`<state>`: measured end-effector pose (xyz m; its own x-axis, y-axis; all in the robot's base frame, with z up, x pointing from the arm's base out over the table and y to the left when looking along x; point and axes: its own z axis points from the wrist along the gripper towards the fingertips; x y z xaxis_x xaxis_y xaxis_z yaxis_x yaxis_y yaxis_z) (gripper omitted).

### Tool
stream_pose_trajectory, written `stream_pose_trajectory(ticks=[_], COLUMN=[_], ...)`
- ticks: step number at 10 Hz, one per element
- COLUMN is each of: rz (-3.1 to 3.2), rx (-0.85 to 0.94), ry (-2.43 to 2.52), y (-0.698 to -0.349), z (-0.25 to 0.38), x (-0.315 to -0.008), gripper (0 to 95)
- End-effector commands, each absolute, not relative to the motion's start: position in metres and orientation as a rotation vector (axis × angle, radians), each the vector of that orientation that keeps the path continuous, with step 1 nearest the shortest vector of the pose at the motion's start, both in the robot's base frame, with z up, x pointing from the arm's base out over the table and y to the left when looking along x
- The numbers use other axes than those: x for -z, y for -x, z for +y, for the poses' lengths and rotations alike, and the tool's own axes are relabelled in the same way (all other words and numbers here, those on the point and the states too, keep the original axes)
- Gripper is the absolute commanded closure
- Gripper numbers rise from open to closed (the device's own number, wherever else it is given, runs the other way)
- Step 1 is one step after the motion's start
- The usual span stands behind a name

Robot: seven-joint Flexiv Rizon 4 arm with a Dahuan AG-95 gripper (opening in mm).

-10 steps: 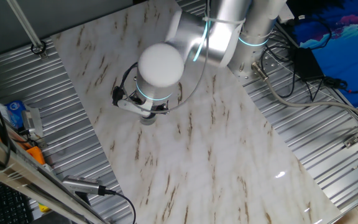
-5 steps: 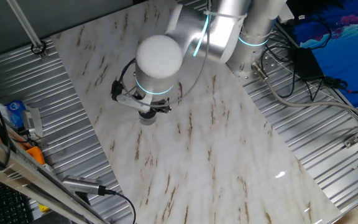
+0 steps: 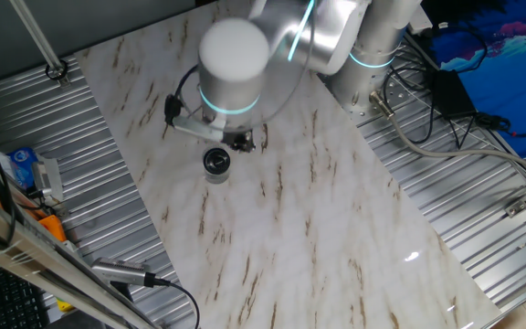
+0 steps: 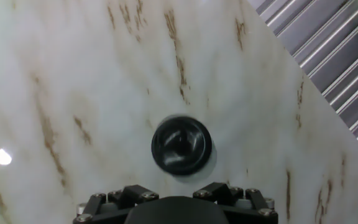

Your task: Unscrew the lid from the jar

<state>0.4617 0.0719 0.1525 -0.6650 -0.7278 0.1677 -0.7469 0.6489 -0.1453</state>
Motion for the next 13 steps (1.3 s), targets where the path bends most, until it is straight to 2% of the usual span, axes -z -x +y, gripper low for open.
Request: stream_pose_trajectory(ticks=[1, 9, 13], rz=[-2.758, -2.836, -2.842], rx=[-0.3, -0.159, -0.164], ry=[-1.265, -1.231, -1.216], y=[-0.4574, -0.4537, -0.4537], z=[0.0671, 0.065, 0.065], x=[-0.1653, -0.1681, -0.1681], gripper=[95.0, 95.0, 95.0])
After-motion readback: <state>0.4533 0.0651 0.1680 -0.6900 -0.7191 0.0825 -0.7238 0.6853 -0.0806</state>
